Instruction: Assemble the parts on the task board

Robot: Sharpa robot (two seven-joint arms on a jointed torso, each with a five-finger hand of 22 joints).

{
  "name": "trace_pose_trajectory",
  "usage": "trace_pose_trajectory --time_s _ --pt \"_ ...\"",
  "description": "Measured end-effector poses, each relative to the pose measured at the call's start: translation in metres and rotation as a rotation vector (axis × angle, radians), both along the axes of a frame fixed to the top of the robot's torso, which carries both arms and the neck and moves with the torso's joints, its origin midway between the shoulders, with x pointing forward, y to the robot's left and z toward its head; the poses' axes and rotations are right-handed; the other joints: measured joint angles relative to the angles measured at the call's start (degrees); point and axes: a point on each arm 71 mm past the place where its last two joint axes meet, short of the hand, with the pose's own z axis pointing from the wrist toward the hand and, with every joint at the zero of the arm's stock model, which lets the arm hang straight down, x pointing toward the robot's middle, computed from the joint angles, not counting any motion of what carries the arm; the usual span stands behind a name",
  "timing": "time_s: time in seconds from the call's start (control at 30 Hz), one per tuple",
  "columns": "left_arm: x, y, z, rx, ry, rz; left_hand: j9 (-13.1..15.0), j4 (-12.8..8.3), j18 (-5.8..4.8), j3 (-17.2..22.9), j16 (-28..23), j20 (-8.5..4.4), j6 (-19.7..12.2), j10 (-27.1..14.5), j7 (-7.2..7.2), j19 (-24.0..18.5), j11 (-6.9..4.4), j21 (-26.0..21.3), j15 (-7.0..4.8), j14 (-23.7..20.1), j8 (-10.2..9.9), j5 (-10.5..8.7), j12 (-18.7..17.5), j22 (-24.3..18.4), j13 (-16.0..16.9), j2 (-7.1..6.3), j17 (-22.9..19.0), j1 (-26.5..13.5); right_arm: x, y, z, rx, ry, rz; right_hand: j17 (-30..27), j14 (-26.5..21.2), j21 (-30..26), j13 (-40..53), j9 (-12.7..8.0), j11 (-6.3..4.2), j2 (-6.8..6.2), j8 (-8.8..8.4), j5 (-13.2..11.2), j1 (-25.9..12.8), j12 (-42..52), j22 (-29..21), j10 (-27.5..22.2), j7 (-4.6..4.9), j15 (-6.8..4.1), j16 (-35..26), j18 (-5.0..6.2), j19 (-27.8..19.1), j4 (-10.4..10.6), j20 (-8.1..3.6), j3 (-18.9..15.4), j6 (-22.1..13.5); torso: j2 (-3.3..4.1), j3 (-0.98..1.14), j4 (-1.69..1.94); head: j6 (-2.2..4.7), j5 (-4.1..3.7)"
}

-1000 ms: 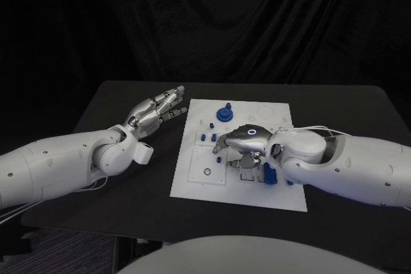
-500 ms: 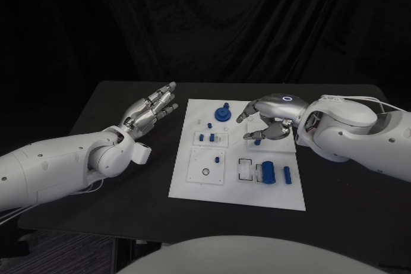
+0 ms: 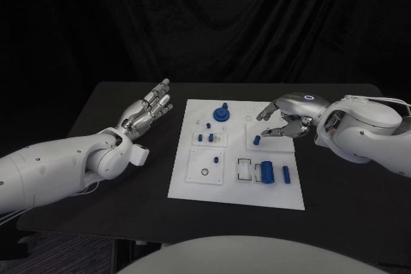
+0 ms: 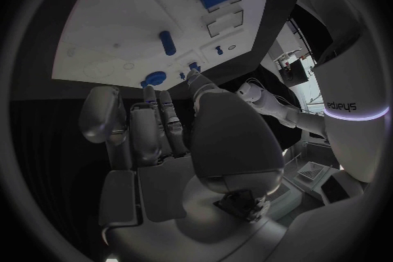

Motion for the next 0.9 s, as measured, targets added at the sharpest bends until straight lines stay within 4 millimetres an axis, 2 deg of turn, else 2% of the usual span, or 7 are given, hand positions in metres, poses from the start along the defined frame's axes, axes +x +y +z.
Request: trace_pose_trajectory --time_s 0.07,0.17,0.4,0.5,0.63,0.77,0.9 --pt "0.0 0.001 -0.001 0.011 -0.005 0.005 0.0 0.0 -0.01 0.0 0.0 -1.24 0.2 0.2 -0.2 -0.1 -0.21 0.0 -1.07 0.0 0.0 0.0 0.0 -0.4 0.0 0.0 0.0 0.0 -0.001 -0.001 -0.002 -0.011 -0.001 -0.007 -0.1 0.0 0.0 0.0 0.0 -0.23 0.0 0.0 0.0 0.0 0.0 0.0 0.2 0.0 0.0 0.0 0.0 0.0 0.0 0.0 0.0 0.0 -0.04 -0.01 -0.07 0.0 -0.01" --pt "0.0 0.0 -0.002 0.023 -0.011 0.01 0.0 0.0 0.0 0.0 0.0 -4.8 0.3 0.2 -0.08 -0.3 -0.21 -0.2 -2.7 0.0 0.0 0.0 0.0 -1.3 0.0 -0.31 0.0 0.3 -0.001 -0.002 -0.006 -0.024 0.0 -0.013 -0.4 0.0 0.0 0.0 0.0 -0.22 -0.28 0.0 0.0 0.3 0.0 0.0 0.8 0.21 0.0 0.0 0.01 0.0 0.0 -0.03 0.0 0.2 -0.04 -0.01 -0.09 0.0 -0.14" --pt "-0.001 0.0 -0.005 0.051 -0.023 0.014 0.0 0.0 -0.01 0.0 0.0 -5.41 0.6 0.2 -0.2 -0.4 -0.64 -0.2 -2.88 0.0 0.0 0.26 0.0 -1.5 0.0 -0.29 0.0 0.3 0.001 -0.001 -0.02 -0.05 0.007 -0.016 -0.6 0.0 0.0 0.0 -0.2 -0.52 0.1 0.0 0.0 0.7 0.0 0.0 2.0 0.34 0.0 0.0 0.02 0.2 -0.2 -0.2 -0.2 0.7 -0.04 -0.02 0.01 0.0 -0.22" --pt "-0.002 0.001 -0.006 0.061 -0.027 0.011 0.0 0.0 -0.01 0.0 0.0 -3.79 0.6 0.1 -0.2 -0.3 -1.13 -0.2 -2.83 0.0 0.0 0.26 0.0 -1.5 0.0 -0.1 0.0 0.5 0.002 0.001 -0.024 -0.057 0.011 -0.013 -0.6 0.2 0.0 0.0 -0.2 -0.71 0.19 0.0 0.5 1.3 0.0 0.0 2.6 0.72 -0.2 0.0 0.02 0.2 -0.5 -0.2 -0.1 1.1 -0.03 -0.03 0.04 0.0 -0.14" --pt "-0.003 0.001 -0.008 0.07 -0.029 0.008 0.0 0.0 -0.01 0.0 0.0 -2.02 0.7 0.1 -0.07 -0.2 -1.13 -0.2 -2.4 0.0 0.0 0.48 0.0 -1.3 0.0 -0.02 0.0 0.6 0.003 0.003 -0.031 -0.064 0.019 -0.01 -0.9 0.2 0.0 0.0 -0.2 -0.94 0.69 0.16 3.3 2.9 -0.1 0.0 4.1 1.26 -0.2 0.0 0.02 0.0 -1.9 -0.41 0.3 1.7 -0.01 -0.04 0.04 0.0 -0.12" --pt "-0.003 0.001 -0.008 0.077 -0.032 0.004 0.1 0.0 -0.01 0.0 0.0 -0.07 1.0 0.2 0.64 -0.1 0.19 -0.2 -1.83 0.0 0.0 0.48 0.0 -1.1 0.0 -0.02 0.0 0.6 0.003 0.008 -0.04 -0.068 0.03 -0.002 -1.0 0.2 0.0 -0.1 -0.2 -0.94 0.99 0.28 6.1 3.9 -1.1 0.0 4.6 1.2 -0.2 0.0 0.03 0.0 -3.1 -0.41 1.0 2.5 -0.01 -0.05 -0.05 0.0 -0.12" --pt "-0.003 0.001 -0.009 0.081 -0.033 0.001 0.1 0.0 0.0 0.0 0.0 0.38 1.0 0.2 0.64 -0.2 0.19 -0.2 -1.69 -0.2 0.0 0.72 0.0 -1.0 0.0 -0.02 0.0 0.6 0.003 0.012 -0.048 -0.071 0.041 0.005 -1.0 0.2 0.0 -0.1 -0.2 -1.03 0.9 0.28 7.3 4.4 -1.6 0.0 5.3 1.22 -0.2 -0.1 0.03 0.0 -3.7 -0.41 1.7 2.9 0.04 -0.05 -0.07 0.0 -0.12"
